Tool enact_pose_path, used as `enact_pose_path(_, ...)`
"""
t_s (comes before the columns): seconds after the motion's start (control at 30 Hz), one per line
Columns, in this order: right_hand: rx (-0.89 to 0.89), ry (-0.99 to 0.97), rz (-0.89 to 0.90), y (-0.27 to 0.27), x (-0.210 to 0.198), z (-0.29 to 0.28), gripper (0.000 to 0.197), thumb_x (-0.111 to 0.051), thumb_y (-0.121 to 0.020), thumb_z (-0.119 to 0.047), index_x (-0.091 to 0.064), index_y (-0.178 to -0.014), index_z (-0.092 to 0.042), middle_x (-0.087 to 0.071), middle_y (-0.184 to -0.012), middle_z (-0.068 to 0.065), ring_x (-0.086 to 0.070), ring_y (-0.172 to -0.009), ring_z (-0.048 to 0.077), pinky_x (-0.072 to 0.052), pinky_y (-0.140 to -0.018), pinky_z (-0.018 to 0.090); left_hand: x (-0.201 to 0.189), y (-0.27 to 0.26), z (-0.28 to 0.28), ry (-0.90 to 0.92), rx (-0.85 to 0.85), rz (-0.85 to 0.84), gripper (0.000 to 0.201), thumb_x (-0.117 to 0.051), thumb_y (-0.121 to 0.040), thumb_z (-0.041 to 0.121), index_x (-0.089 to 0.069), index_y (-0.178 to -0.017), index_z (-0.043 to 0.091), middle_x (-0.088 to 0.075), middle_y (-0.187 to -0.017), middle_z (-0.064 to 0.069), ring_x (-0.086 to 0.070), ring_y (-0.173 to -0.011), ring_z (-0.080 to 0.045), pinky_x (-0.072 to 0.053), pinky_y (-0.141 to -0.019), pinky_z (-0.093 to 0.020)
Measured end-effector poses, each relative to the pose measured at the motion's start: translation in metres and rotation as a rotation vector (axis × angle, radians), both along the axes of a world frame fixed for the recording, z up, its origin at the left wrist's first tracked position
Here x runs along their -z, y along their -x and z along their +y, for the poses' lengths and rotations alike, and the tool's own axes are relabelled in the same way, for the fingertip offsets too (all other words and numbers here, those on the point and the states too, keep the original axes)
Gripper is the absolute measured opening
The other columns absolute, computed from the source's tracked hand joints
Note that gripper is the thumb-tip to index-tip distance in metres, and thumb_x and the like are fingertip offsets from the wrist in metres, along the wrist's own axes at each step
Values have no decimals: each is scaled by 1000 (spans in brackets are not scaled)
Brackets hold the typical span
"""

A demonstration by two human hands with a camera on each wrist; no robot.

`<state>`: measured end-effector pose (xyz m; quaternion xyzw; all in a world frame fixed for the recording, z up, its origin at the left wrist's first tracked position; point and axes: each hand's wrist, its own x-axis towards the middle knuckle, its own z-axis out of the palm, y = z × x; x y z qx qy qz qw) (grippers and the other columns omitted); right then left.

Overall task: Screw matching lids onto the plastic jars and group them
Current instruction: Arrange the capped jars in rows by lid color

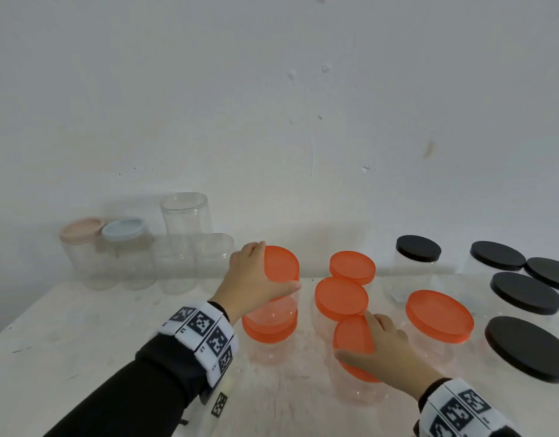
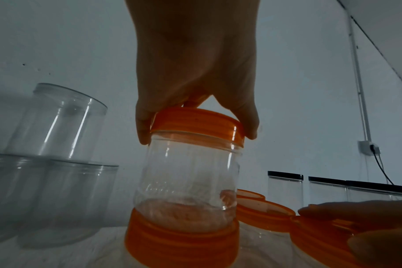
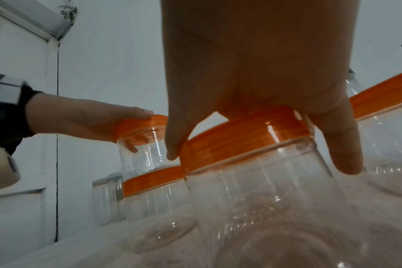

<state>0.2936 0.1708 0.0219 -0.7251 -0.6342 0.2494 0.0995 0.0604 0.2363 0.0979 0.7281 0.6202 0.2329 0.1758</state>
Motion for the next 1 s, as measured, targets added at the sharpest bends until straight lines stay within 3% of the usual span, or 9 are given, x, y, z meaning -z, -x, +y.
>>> enact_pose_path(0.27,-11,-45,-6,-2,7,-2,104,-53,-79,-71,-2,-153,-19,-13,-152,-2,-21,-134,28,-31,-108,38,12,1,4,29,-24,-27,114,-68,-71,67,-11,-153,13,-15,-159,-3,-9,-146,-21,-20,-115,-39)
enact_pose_path(0.47,-22,-56,-8,-4,9,-3,103,-51,-79,-73,-3,-152,-19,-14,-152,-2,-23,-132,27,-31,-108,37,33,22,-16,71,-74,-502,146,-76,-44,77,7,-153,27,-11,-160,2,-15,-146,-16,-22,-116,-42)
enact_pose_path(0.53,-21,-55,-5,-4,10,-3,103,-51,-79,-74,-2,-153,-20,-13,-152,-2,-22,-133,27,-31,-108,37,49,30,-24,169,-71,-558,149,-81,-42,72,11,-152,30,-13,-159,4,-17,-145,-17,-24,-117,-43)
enact_pose_path(0.6,-19,-55,-2,-5,11,-2,104,-50,-78,-74,-2,-152,-20,-13,-152,-3,-22,-132,26,-31,-107,36,65,32,-31,269,-41,-514,141,-87,-52,52,10,-151,31,-18,-156,4,-25,-141,-16,-28,-114,-39)
enact_pose_path(0.63,-17,-55,-3,-5,11,-2,104,-50,-78,-75,-2,-152,-20,-12,-152,-3,-21,-133,26,-31,-107,36,73,31,-33,295,-17,-500,134,-89,-56,41,4,-151,30,-26,-150,7,-34,-134,-10,-34,-109,-30)
enact_pose_path(0.7,-17,-46,-1,-5,11,-3,105,-49,-77,-76,0,-153,-20,-11,-153,-4,-20,-133,25,-31,-107,36,85,25,-33,281,35,-534,109,-91,-61,25,-16,-140,33,-41,-128,22,-47,-108,11,-43,-86,-8)
enact_pose_path(0.73,-15,-43,1,-5,12,-3,106,-48,-77,-76,1,-153,-20,-10,-153,-5,-19,-134,25,-31,-108,36,90,22,-32,257,44,-551,98,-90,-62,19,-24,-132,36,-45,-119,23,-52,-98,13,-45,-74,-4)
enact_pose_path(0.87,-14,-21,-5,-4,11,-2,106,-47,-78,-77,4,-153,-22,-7,-153,-5,-18,-135,25,-30,-109,38,100,11,-20,180,-10,-584,69,-88,-62,9,-40,-101,39,-57,-104,14,-61,-86,9,-47,-60,-7)
enact_pose_path(1.0,-9,12,-48,0,8,-1,105,-45,-79,-77,7,-152,-22,-4,-154,-4,-18,-136,24,-29,-111,38,102,7,0,147,-86,-576,80,-91,-58,19,-36,-114,34,-54,-112,12,-57,-99,-2,-46,-74,-16)
